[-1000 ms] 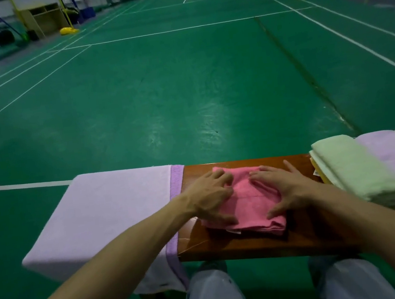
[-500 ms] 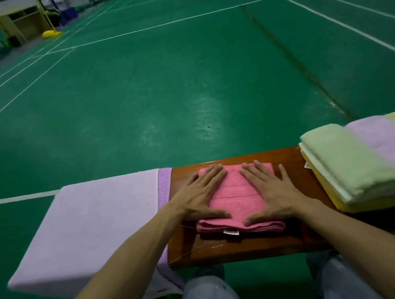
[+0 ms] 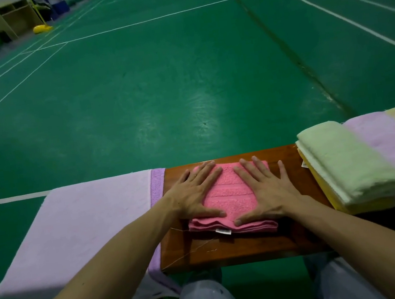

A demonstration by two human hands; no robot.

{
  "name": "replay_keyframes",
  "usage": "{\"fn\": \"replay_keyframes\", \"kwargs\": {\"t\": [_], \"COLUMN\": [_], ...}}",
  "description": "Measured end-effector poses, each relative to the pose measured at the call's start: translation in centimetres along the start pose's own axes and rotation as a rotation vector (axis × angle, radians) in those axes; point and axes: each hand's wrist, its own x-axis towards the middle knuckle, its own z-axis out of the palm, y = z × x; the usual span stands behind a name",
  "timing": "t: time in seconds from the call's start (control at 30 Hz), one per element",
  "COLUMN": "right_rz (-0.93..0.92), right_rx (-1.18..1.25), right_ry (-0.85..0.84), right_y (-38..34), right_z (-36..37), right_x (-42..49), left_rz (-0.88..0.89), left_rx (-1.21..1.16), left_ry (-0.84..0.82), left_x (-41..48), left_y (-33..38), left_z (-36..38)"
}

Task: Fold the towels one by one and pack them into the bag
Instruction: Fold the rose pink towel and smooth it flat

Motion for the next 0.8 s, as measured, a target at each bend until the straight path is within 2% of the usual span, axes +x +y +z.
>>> {"fn": "replay_keyframes", "kwargs": {"t": [0.23,0.3,0.37,0.43,0.5,0.57,0.7,0.8], "right_rz": [0.035,0.019,-0.004,0.042,0.161,0.263,0.345,0.373], "right_rx": [-0.034,-0.028,0.040,0.197,0.357,0.484,0.668,0.768], "right_ry": [-0.095,-0.120,-0.105,0.021,0.275,0.418,0.250,0.184], "right_y": [-0.5,-0.8,-0.7,-0.4,0.1,0.5,0.5,0.2], "right_z": [-1.1,-1.7,-2.8,-4.0,-4.9,-5.5,-5.6,-5.2], "right_x": [0.0,-0.1,-0.4,-0.4,0.0,0.7,1.2,1.1], "left_rz": [-0.081,-0.110,-0.153,-0.207,-0.311,-0.443,-0.568,-0.592], "left_rx": [0.117,0.025,-0.196,-0.394,-0.444,-0.481,-0.582,-0.575], "left_ry": [-0.154,-0.177,-0.138,0.027,0.224,0.287,0.108,0.089], "left_x": [-0.1,-0.2,-0.1,0.4,1.1,1.5,2.1,2.2], "left_y": [1.1,1.5,1.7,1.6,1.0,0.9,1.5,1.9], "left_z": [-2.0,-2.7,-3.9,-5.1,-6.1,-6.7,-6.7,-6.2]}}
